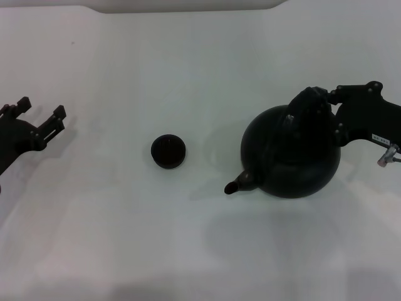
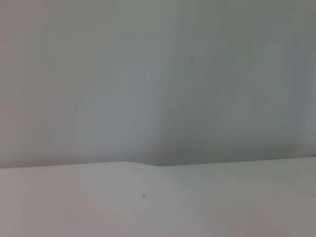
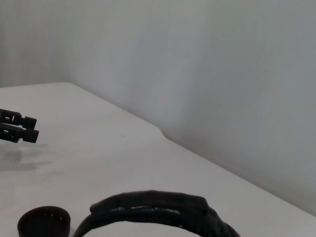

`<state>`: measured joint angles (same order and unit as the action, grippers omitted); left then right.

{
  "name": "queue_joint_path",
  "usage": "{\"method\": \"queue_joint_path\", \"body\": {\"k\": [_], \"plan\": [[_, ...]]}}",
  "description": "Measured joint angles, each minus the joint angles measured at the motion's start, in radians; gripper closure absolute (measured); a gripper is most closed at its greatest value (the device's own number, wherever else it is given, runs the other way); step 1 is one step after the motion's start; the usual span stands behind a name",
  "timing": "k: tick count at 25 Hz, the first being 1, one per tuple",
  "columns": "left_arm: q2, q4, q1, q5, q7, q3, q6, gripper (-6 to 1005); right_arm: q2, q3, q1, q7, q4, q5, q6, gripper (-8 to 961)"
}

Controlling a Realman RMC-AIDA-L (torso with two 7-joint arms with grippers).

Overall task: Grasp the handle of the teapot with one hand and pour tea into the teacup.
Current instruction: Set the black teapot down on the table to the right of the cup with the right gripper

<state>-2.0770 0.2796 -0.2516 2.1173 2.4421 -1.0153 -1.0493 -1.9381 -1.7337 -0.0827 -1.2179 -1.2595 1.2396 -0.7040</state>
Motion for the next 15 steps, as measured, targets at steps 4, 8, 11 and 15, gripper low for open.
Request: {"method": "queue_joint_path", "body": {"k": [4, 8, 11, 15], "plan": [[0.001, 0.0, -0.001, -0.001, 0.0, 0.0, 0.0, 210, 0.0, 0.0, 0.006, 0.005, 0.01, 0.0, 0.0, 777], [0.002, 0.0, -0.001, -0.001, 0.0, 0.0, 0.0, 210, 0.0, 0.002, 0.009, 0.006, 0.015, 0.0, 0.0, 775], [0.002, 0.0, -0.003, -0.001, 0.0, 0.0, 0.0, 210, -0.001, 0.011, 0.01, 0.007, 0.017, 0.0, -0.003, 772], [0.002, -0.001, -0.005, -0.001, 0.0, 0.0, 0.0, 210, -0.009, 0.036, 0.015, 0.008, 0.033, 0.0, -0.03, 769]]}}
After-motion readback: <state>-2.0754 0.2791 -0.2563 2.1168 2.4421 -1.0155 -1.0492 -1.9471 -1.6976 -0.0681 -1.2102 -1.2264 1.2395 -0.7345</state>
